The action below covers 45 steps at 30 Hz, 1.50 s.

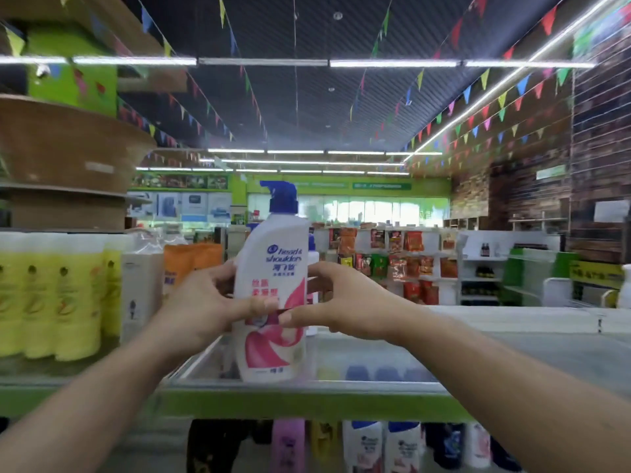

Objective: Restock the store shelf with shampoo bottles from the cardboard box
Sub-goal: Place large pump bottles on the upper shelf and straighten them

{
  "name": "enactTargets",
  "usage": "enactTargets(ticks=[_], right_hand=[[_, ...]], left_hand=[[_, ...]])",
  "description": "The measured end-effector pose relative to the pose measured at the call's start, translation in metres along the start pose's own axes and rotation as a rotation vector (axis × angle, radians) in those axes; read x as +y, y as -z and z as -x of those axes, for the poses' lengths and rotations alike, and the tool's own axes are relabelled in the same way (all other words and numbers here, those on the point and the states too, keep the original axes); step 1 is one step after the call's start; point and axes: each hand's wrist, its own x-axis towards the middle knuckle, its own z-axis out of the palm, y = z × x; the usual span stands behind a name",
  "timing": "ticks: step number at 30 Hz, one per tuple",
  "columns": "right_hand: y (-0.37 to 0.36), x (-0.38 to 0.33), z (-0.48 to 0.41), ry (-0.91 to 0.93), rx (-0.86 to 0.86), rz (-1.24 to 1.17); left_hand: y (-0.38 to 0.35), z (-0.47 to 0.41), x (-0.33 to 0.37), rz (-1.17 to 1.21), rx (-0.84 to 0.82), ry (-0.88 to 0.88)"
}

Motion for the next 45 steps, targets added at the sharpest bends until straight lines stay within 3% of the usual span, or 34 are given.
enactTargets(ticks=[11, 20, 31, 45], right_hand=[[-0.04, 0.043, -0.067, -0.044, 0.195, -0.024], [-0.077, 0.062, -0.097, -0.176, 0.262, -0.087], [-0.105, 0.048, -0.122, -0.163, 0.283, -0.09], [-0.127, 0.047, -0.125, -0.186, 0.349, -0.08]], left_hand=[[0.0, -0.064, -0.059, 0.029, -0.044, 0.002], [-0.01, -0.054, -0.104, -0.022, 0.084, 0.031], [0.002, -0.039, -0.112, -0.101, 0.192, 0.053], [-0.004, -0.04, -0.12, -0.123, 0.214, 0.061]])
